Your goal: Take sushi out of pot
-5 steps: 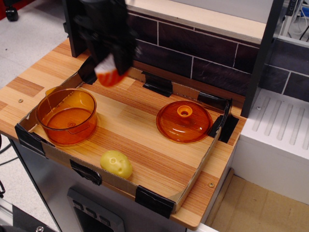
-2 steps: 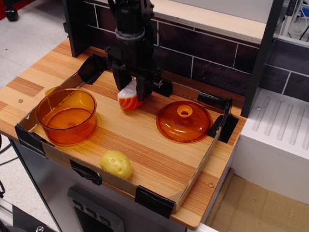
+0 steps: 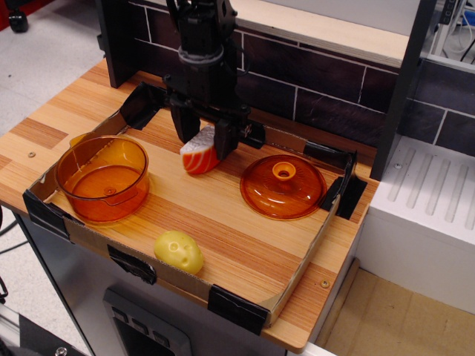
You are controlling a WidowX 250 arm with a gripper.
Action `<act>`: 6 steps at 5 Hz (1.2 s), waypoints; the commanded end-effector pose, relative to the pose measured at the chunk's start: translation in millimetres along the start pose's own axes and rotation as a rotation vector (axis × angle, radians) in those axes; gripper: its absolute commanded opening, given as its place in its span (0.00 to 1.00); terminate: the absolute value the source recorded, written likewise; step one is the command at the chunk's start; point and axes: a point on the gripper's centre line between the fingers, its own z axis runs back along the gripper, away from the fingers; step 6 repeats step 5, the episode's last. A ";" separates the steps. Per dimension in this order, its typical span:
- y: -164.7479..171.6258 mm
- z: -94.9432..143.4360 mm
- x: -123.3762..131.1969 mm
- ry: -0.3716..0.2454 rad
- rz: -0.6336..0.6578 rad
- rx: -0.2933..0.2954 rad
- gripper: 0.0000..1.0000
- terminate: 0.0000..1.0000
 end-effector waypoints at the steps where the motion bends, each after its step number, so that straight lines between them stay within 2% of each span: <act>1: 17.3 78.0 15.0 -0.152 0.040 -0.069 1.00 0.00; 2: 15.9 112.7 11.8 -0.162 0.051 -0.104 1.00 0.00; 4: 15.9 112.7 11.8 -0.162 0.051 -0.104 1.00 0.00; 5: 15.9 112.7 11.8 -0.162 0.051 -0.104 1.00 1.00; 6: 15.9 112.7 11.8 -0.162 0.051 -0.104 1.00 1.00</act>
